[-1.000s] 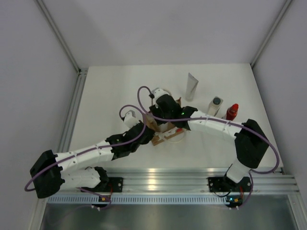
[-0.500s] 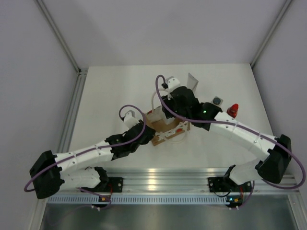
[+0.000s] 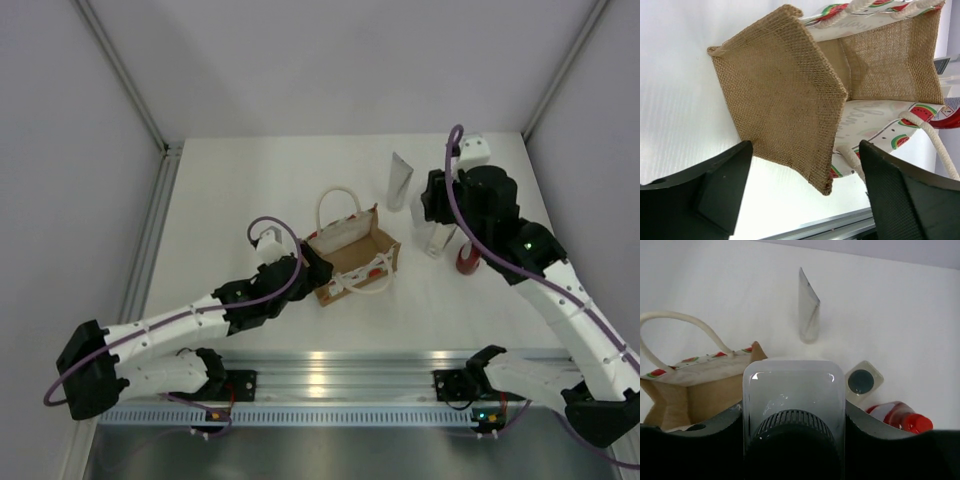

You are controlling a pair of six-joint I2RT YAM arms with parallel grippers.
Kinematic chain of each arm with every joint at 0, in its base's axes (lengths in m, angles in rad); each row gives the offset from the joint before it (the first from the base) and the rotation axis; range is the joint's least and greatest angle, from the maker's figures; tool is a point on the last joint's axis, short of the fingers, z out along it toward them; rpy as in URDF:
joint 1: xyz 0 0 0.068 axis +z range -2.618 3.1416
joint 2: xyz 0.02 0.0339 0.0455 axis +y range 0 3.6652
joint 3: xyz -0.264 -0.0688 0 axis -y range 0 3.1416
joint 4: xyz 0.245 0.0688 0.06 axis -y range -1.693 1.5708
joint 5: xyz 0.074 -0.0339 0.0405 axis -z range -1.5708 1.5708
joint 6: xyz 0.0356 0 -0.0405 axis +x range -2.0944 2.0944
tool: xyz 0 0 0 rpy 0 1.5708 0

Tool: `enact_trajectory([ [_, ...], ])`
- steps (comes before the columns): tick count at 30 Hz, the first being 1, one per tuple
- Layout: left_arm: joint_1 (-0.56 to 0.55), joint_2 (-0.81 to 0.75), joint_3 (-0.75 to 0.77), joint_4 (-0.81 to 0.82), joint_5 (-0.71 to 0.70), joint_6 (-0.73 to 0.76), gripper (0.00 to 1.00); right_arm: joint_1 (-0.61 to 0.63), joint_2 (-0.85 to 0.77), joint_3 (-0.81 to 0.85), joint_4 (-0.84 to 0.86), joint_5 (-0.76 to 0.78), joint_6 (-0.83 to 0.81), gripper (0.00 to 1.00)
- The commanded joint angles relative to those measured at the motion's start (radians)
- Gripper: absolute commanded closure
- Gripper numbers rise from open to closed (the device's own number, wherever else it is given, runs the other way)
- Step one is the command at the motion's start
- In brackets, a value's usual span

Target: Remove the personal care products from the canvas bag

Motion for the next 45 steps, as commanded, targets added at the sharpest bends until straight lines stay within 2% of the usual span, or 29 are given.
enact_trajectory([
  [1, 0.001, -0.028, 0.067, 0.009, 0.000, 0.085, 0.07, -0.053, -0.058, -0.051, 0.061, -0.045, -0.009, 1.00],
  [5, 0.001, -0.027, 0.113, 0.006, 0.035, 0.150, 0.02, -0.090, -0.078, -0.173, 0.103, -0.042, -0.003, 1.00],
  [15, 0.001, -0.064, 0.194, -0.011, 0.084, 0.303, 0.02, -0.123, -0.077, -0.485, 0.324, -0.186, 0.054, 1.00],
  [21, 0.001, -0.068, 0.289, -0.143, -0.018, 0.395, 0.02, -0.123, -0.054, -0.560, 0.346, -0.175, 0.060, 1.00],
  [24, 0.006, -0.071, 0.317, -0.230, -0.098, 0.402, 0.02, -0.123, -0.067, -0.583, 0.347, -0.174, 0.062, 0.82],
  [25, 0.013, -0.073, 0.334, -0.273, -0.126, 0.401, 0.02, -0.123, -0.081, -0.596, 0.347, -0.172, 0.063, 0.64],
  [27, 0.029, -0.082, 0.343, -0.308, -0.143, 0.398, 0.02, -0.123, -0.093, -0.603, 0.349, -0.169, 0.067, 0.52],
  [28, 0.048, -0.085, 0.349, -0.337, -0.147, 0.398, 0.02, -0.123, -0.107, -0.606, 0.346, -0.171, 0.067, 0.41],
  [29, 0.064, -0.088, 0.349, -0.350, -0.146, 0.397, 0.02, -0.123, -0.112, -0.607, 0.344, -0.169, 0.071, 0.36],
  [33, 0.151, -0.122, 0.349, -0.417, -0.123, 0.398, 0.02, -0.121, -0.127, -0.579, 0.311, -0.177, 0.067, 0.27],
  [36, 0.242, -0.151, 0.357, -0.483, -0.105, 0.405, 0.02, -0.119, -0.140, -0.550, 0.269, -0.180, 0.062, 0.03],
  [37, 0.295, -0.160, 0.360, -0.496, -0.092, 0.412, 0.02, -0.121, -0.155, -0.538, 0.260, -0.182, 0.059, 0.00],
  [40, 0.392, -0.195, 0.369, -0.548, -0.055, 0.444, 0.02, -0.121, -0.204, -0.505, 0.217, -0.166, 0.059, 0.01],
  [45, 0.432, -0.223, 0.420, -0.650, -0.132, 0.512, 0.02, -0.119, -0.273, -0.423, 0.081, -0.099, 0.034, 0.01],
])
